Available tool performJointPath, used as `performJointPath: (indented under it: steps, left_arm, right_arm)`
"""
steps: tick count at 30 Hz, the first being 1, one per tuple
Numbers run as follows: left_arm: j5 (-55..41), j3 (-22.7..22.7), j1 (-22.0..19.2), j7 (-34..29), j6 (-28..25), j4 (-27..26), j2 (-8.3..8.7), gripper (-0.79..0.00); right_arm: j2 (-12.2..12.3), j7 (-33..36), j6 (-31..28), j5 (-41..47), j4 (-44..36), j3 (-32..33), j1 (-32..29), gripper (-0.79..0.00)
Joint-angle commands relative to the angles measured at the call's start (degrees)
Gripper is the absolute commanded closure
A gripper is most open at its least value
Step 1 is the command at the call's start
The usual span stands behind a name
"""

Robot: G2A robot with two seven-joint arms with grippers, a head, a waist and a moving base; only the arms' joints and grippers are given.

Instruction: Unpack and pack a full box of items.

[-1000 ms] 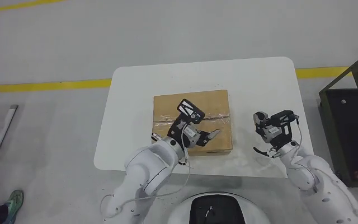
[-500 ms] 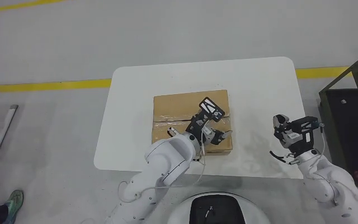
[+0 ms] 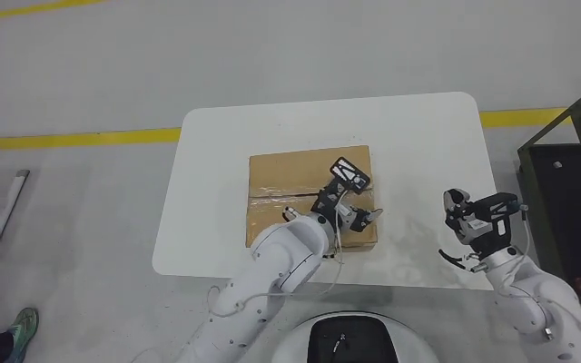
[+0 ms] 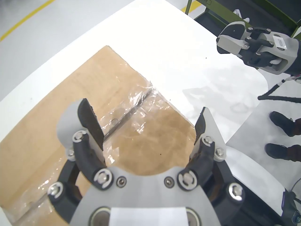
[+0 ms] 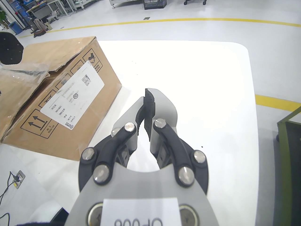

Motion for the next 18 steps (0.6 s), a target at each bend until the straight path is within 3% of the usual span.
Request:
performJointPath:
  steps: [1, 12, 18]
  left_arm:
    - [0.8, 1.3, -1.5, -0.5, 0.5, 1.5, -0.54, -0.785]
    - [4.9, 4.2, -5.5, -3.3, 3.4, 6.6, -2.7, -0.785]
    - [4.7, 3.9, -5.7, -4.7, 5.5, 8.1, -3.52, -0.659]
  right_arm:
    - [0.0, -0.1, 0.0, -0.1, 0.1, 0.1, -0.1, 0.0]
    - [-0.1, -0.4, 0.7, -0.3, -0.1, 0.2, -0.7, 0.0]
    - [-0.2, -0.5, 0.9, -0.4, 0.0, 0.0, -0.8, 0.0]
